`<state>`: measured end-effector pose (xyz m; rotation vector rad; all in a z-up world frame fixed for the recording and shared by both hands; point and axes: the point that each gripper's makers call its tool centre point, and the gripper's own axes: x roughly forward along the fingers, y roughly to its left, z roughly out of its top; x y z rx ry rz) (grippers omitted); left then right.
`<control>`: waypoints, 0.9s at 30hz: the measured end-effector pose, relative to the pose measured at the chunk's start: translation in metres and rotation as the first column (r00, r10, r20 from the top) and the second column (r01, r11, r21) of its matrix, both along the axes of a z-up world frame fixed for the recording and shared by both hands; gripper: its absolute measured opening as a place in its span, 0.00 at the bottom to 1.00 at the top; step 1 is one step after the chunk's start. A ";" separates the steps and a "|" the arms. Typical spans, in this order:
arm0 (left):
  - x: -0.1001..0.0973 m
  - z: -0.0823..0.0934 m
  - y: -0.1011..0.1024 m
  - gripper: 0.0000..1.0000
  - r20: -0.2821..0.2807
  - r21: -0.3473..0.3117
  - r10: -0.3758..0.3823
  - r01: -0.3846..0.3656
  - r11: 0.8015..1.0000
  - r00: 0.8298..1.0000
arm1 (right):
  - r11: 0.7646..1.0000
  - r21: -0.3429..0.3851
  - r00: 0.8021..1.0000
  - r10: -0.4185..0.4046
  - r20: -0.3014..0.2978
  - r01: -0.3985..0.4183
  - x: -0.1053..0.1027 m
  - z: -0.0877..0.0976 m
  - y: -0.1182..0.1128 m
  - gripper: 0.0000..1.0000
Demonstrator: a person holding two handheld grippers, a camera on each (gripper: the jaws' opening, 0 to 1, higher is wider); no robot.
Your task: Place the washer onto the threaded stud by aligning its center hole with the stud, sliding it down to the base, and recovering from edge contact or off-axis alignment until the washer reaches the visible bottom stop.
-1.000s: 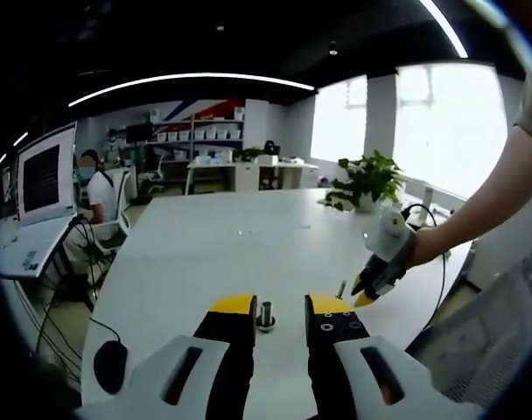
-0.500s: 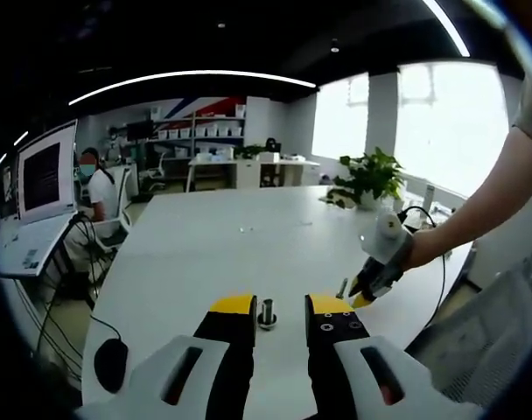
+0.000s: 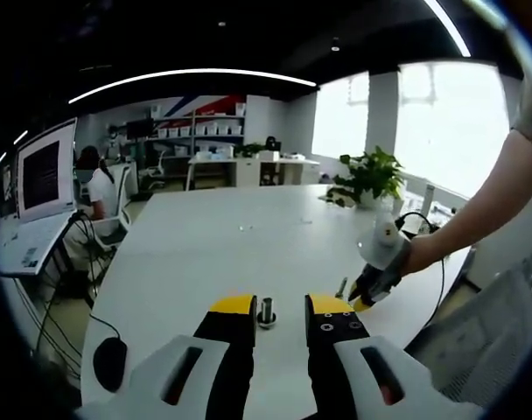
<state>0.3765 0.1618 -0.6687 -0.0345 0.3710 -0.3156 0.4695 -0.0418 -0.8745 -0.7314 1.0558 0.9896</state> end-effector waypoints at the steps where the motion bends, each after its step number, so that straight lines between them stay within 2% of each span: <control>1: 0.000 0.000 0.000 0.20 0.001 -0.002 0.000 0.000 1.000 1.000 | 1.000 0.000 1.000 -0.003 -0.002 0.003 -0.001 0.000 0.000 0.20; 27: 0.000 0.000 0.002 0.20 -0.002 -0.006 0.008 -0.008 1.000 1.000 | 1.000 0.003 1.000 -0.014 -0.006 0.014 0.000 -0.004 0.003 0.20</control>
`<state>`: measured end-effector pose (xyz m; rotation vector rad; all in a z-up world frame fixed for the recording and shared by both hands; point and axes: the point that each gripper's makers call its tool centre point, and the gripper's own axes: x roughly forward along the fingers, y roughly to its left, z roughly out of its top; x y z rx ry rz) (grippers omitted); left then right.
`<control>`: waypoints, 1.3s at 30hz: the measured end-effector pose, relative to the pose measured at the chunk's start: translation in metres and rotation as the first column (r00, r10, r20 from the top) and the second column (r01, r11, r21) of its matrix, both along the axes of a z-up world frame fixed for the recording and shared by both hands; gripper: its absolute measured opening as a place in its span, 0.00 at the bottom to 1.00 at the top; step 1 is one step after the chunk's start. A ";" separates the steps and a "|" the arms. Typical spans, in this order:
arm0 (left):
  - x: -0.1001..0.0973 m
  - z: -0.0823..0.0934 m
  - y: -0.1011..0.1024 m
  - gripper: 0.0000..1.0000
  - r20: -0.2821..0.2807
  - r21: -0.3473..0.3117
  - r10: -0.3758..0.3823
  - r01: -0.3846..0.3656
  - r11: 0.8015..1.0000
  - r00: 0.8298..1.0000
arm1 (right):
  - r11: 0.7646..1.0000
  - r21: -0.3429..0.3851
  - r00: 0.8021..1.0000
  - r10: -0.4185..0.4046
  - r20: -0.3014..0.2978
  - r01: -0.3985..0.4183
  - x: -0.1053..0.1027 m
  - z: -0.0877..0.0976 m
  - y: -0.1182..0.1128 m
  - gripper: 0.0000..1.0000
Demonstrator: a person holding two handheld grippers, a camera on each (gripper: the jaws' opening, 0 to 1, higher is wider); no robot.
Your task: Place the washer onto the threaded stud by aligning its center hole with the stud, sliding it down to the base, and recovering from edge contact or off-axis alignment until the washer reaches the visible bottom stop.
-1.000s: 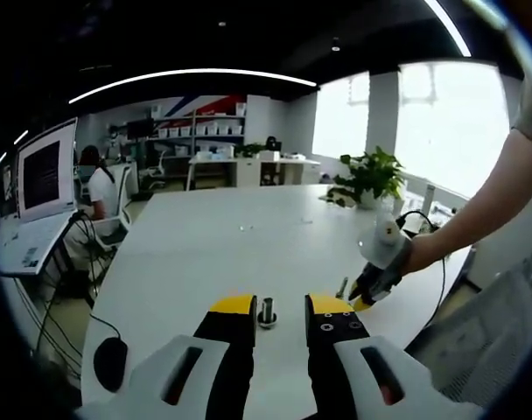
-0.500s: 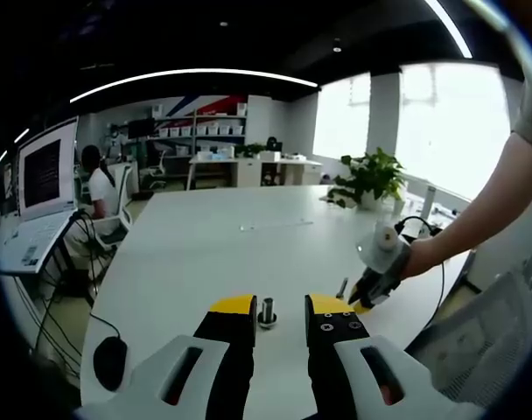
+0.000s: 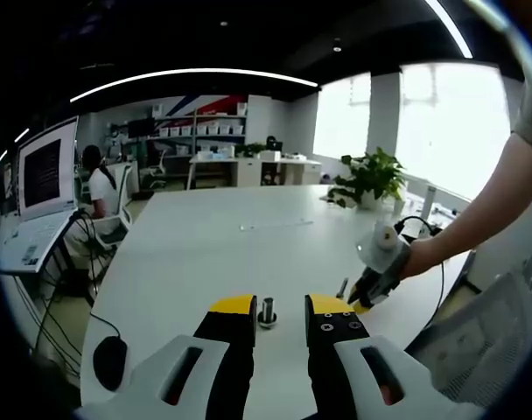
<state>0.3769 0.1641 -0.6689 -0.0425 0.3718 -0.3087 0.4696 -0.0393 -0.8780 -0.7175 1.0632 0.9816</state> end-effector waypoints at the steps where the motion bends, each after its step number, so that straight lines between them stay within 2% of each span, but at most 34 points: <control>1: 0.000 0.000 0.000 0.20 -0.001 0.000 0.000 0.000 1.000 1.000 | 1.000 -0.001 1.000 0.003 -0.001 -0.003 -0.001 0.000 0.000 0.20; 39: -0.001 -0.005 -0.003 0.20 -0.020 0.010 -0.011 0.011 1.000 1.000 | 0.999 0.028 0.999 -0.045 -0.005 0.045 0.003 0.001 -0.002 0.19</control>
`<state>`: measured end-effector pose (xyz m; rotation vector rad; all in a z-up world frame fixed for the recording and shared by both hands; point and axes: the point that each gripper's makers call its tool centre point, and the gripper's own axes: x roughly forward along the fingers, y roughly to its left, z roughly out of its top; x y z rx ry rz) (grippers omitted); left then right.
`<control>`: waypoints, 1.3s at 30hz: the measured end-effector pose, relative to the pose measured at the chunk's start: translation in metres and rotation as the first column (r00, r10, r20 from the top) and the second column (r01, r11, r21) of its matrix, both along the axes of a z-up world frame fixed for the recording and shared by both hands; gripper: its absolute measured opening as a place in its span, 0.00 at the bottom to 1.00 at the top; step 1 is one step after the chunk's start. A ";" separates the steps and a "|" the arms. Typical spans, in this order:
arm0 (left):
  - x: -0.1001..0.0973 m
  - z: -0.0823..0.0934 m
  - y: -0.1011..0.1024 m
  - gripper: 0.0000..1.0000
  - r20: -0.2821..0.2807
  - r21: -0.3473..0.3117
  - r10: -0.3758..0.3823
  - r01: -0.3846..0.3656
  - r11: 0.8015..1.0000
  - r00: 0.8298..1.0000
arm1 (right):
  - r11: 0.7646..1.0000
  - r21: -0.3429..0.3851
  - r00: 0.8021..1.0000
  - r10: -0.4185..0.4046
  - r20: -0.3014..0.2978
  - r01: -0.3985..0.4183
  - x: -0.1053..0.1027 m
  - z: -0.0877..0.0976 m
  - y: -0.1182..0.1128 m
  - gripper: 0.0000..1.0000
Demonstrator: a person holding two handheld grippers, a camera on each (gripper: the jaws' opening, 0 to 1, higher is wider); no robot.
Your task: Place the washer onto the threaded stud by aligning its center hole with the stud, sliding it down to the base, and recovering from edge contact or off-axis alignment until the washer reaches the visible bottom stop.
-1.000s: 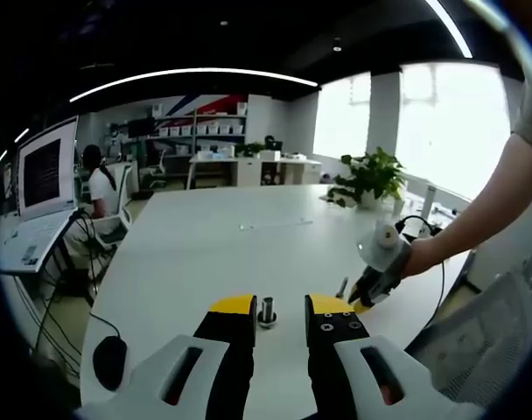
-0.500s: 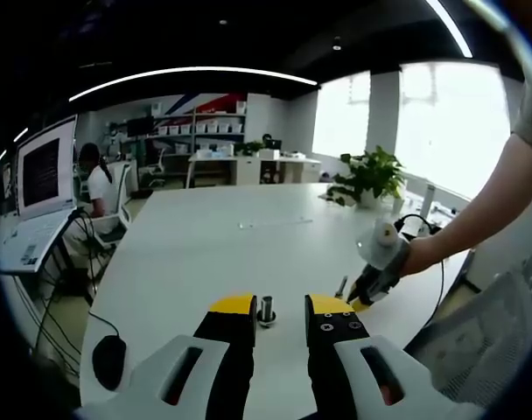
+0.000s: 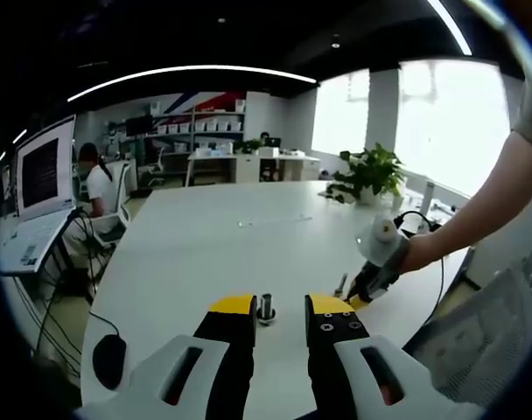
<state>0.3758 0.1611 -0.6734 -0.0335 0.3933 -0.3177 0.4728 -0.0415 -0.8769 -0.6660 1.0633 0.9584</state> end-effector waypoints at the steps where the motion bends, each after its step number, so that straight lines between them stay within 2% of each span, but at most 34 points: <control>1: 0.000 0.000 0.000 0.20 -0.001 0.002 0.000 0.000 1.000 1.000 | 1.000 0.001 1.000 -0.001 0.001 0.001 0.000 0.000 0.000 0.19; 17: 0.000 0.001 -0.001 0.20 0.001 -0.009 -0.006 0.006 1.000 1.000 | 1.000 0.012 1.000 -0.025 -0.004 0.025 0.003 0.000 -0.003 0.19; 24: 0.001 0.000 0.000 0.20 0.001 -0.016 -0.003 0.003 1.000 1.000 | 1.000 0.014 1.000 -0.002 0.000 0.002 0.003 -0.001 0.000 0.19; 39: 0.001 0.001 -0.001 0.20 -0.002 -0.018 -0.007 0.007 1.000 1.000 | 0.998 0.036 0.998 -0.055 -0.002 0.055 0.008 0.002 0.001 0.19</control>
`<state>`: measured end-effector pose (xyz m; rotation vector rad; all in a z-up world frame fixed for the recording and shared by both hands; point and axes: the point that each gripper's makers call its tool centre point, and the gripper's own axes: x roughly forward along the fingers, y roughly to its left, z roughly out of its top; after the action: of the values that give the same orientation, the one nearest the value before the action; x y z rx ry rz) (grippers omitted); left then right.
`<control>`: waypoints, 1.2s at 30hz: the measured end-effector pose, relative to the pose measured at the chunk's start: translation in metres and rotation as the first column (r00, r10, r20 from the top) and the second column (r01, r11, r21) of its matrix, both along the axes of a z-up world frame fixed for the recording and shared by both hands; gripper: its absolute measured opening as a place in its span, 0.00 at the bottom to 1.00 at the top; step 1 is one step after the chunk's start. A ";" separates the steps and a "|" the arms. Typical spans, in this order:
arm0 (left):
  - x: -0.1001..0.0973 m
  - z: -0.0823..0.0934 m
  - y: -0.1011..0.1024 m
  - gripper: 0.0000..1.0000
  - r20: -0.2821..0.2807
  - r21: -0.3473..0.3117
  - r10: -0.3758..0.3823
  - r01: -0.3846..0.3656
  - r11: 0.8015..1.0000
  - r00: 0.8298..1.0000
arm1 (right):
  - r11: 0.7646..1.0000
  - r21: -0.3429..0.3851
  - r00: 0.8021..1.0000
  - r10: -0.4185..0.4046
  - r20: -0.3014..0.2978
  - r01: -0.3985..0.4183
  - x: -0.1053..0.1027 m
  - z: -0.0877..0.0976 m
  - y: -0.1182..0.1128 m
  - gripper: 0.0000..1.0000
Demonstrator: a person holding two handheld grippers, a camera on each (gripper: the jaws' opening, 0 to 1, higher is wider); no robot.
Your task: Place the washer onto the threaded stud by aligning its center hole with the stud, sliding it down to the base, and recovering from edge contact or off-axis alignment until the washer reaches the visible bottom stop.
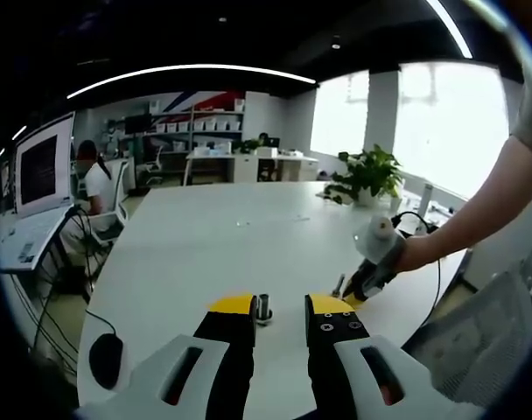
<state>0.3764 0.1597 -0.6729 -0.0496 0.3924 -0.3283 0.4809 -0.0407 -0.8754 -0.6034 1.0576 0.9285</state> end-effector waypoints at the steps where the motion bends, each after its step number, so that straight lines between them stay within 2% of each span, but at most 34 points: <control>1: 0.000 0.000 0.000 0.20 0.000 0.000 0.000 0.000 1.000 1.000 | 1.000 0.001 1.000 -0.005 0.004 0.005 0.001 0.000 0.000 0.19; 21: 0.000 -0.002 -0.001 0.20 -0.009 -0.001 -0.006 0.006 1.000 1.000 | 0.998 0.025 0.998 -0.054 -0.037 0.055 0.003 -0.002 0.001 0.16; 27: 0.000 -0.002 0.000 0.20 -0.006 -0.003 -0.004 0.004 1.000 1.000 | 0.999 0.008 0.999 -0.034 -0.037 0.034 0.002 -0.002 0.002 0.15; 28: 0.000 -0.002 0.000 0.20 -0.007 -0.004 -0.003 0.003 1.000 1.000 | 1.000 -0.014 0.999 -0.025 -0.025 0.024 0.002 -0.003 -0.001 0.11; 29: 0.000 -0.002 -0.001 0.20 -0.008 -0.005 -0.003 0.003 1.000 1.000 | 0.994 -0.078 0.997 0.083 0.005 -0.082 0.003 -0.004 -0.007 0.04; 30: 0.000 -0.001 -0.001 0.20 -0.008 -0.005 -0.004 0.004 1.000 1.000 | 0.998 -0.034 0.998 0.052 0.019 -0.051 0.003 -0.003 0.000 0.03; 32: 0.000 -0.002 -0.001 0.20 -0.008 -0.008 -0.004 0.004 1.000 1.000 | 1.000 -0.013 1.000 0.010 -0.004 -0.010 0.001 -0.002 -0.003 0.03; 36: 0.000 -0.001 0.000 0.20 -0.006 -0.009 0.000 0.000 1.000 1.000 | 1.000 0.000 1.000 -0.009 -0.020 0.009 0.004 -0.004 -0.003 0.04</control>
<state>0.3764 0.1598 -0.6737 -0.0596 0.3969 -0.3299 0.4849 -0.0434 -0.8791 -0.5904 1.0772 0.9279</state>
